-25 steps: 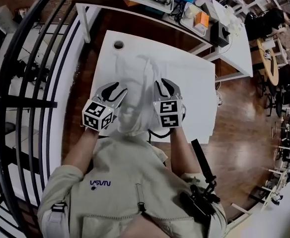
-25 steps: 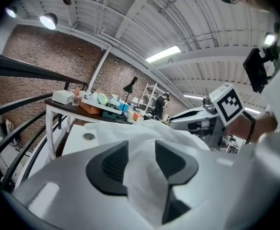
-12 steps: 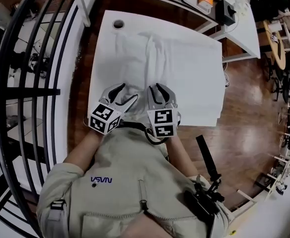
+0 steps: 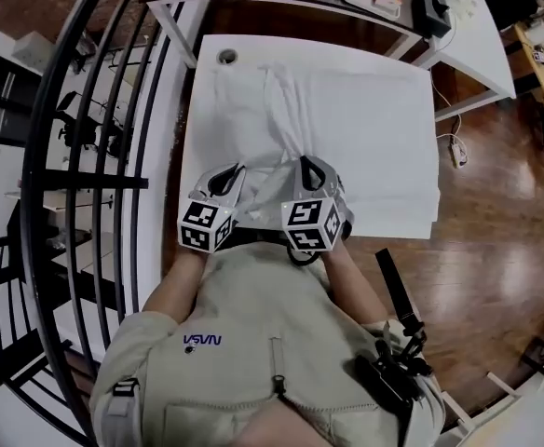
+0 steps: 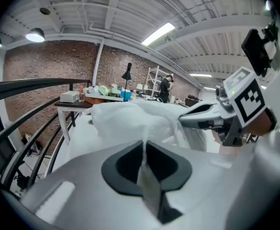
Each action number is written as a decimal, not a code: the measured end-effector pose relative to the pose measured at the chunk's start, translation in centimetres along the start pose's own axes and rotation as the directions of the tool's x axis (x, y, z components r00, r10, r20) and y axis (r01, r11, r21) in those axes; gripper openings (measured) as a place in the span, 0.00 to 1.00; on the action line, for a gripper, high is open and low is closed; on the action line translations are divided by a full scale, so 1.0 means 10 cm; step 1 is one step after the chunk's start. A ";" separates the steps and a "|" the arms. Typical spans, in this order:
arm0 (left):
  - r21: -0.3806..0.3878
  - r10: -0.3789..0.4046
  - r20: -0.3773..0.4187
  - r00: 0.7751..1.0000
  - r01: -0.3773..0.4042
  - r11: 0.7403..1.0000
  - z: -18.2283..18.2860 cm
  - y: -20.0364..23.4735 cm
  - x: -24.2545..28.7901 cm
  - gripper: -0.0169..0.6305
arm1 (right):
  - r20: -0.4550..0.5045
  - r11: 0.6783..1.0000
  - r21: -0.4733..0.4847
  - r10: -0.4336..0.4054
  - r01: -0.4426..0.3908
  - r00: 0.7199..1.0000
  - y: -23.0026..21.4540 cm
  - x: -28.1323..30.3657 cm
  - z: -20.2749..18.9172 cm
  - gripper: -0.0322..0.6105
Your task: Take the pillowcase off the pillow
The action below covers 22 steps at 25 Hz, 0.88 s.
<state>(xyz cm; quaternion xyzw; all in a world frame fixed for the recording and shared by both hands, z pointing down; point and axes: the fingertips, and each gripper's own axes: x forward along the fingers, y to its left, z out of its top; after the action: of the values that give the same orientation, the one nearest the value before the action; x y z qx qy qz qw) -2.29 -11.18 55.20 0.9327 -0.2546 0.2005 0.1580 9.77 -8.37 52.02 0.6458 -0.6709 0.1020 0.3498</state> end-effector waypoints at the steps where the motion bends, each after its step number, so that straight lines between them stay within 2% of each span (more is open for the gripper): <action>1: -0.009 0.026 0.017 1.000 -0.026 1.000 0.06 0.05 -0.06 0.07 | 0.007 1.000 0.011 -0.028 0.028 1.000 -0.12 -0.05 -0.03 0.06; 5: -0.010 0.105 0.076 0.992 -0.104 0.995 0.33 0.11 -0.19 0.06 | 0.020 0.993 0.060 -0.106 0.105 0.994 -0.64 -0.24 -0.22 0.06; 7: -0.006 0.136 0.078 0.988 -0.136 0.991 0.37 0.14 -0.19 0.06 | 0.023 0.990 0.081 -0.119 0.117 0.993 -0.76 -0.24 -0.33 0.06; 10: -0.003 0.185 -0.002 0.983 -0.185 0.983 0.15 0.24 -0.09 0.06 | 0.017 0.993 0.092 -0.081 0.079 0.997 -0.68 -0.08 -0.47 0.06; 13: 0.049 0.212 -0.062 0.975 -0.209 0.977 -0.06 0.23 0.05 0.06 | 0.018 0.996 0.076 -0.047 0.046 0.999 -0.53 0.04 -0.52 0.06; 16: 0.061 0.205 -0.054 0.977 -0.202 0.978 -0.08 0.15 0.09 0.07 | 0.035 0.997 0.075 -0.039 0.036 0.999 -0.46 0.04 -0.50 0.06; 19: 0.022 0.142 -0.044 0.989 -0.142 0.990 -0.09 0.05 0.11 0.08 | 0.054 0.996 0.084 -0.018 0.013 0.998 -0.40 -0.01 -0.42 0.07; 22: -0.015 0.071 -0.021 0.997 -0.071 0.997 -0.06 -0.06 -0.01 0.20 | 0.076 0.995 0.098 -0.005 -0.002 0.997 -0.30 -0.13 -0.32 0.14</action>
<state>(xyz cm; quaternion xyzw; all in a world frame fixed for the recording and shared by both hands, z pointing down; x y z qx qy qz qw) -2.23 -10.43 55.57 0.9198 -0.2874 0.2135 0.1606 13.61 -5.90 52.64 0.6661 -0.6776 0.1097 0.2918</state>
